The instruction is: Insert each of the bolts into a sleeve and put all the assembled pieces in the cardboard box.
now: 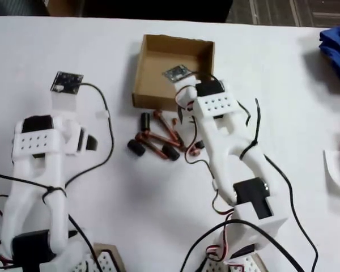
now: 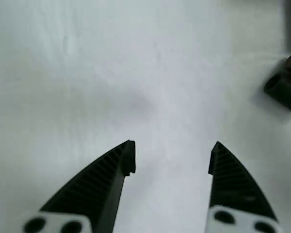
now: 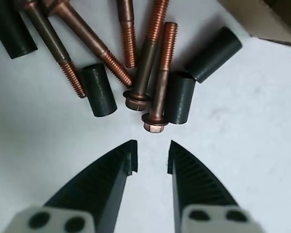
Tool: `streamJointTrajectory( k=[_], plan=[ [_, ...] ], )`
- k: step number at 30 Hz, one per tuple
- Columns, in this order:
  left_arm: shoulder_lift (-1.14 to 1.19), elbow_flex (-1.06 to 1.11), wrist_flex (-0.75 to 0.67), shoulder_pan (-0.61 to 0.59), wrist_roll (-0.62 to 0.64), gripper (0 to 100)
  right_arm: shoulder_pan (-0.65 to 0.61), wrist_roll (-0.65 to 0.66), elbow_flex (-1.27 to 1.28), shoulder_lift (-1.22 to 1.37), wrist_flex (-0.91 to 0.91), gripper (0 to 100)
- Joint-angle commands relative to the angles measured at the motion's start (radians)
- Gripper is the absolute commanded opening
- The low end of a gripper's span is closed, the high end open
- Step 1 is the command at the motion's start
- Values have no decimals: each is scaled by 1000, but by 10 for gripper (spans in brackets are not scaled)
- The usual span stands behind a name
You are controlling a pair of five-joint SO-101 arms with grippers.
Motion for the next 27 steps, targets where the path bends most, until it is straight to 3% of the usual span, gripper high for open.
streamJointTrajectory(
  k=[1, 15, 27],
  plan=[
    [-40, -27, -15, -2, 0, 264, 1, -2, -37, -7, -7, 112],
    [-48, -24, 55, 0, -132, 267, 1, -2, -37, -5, -8, 112],
    [-44, -28, 49, 17, -140, 268, -1, -2, -38, -5, -18, 112]
  ],
)
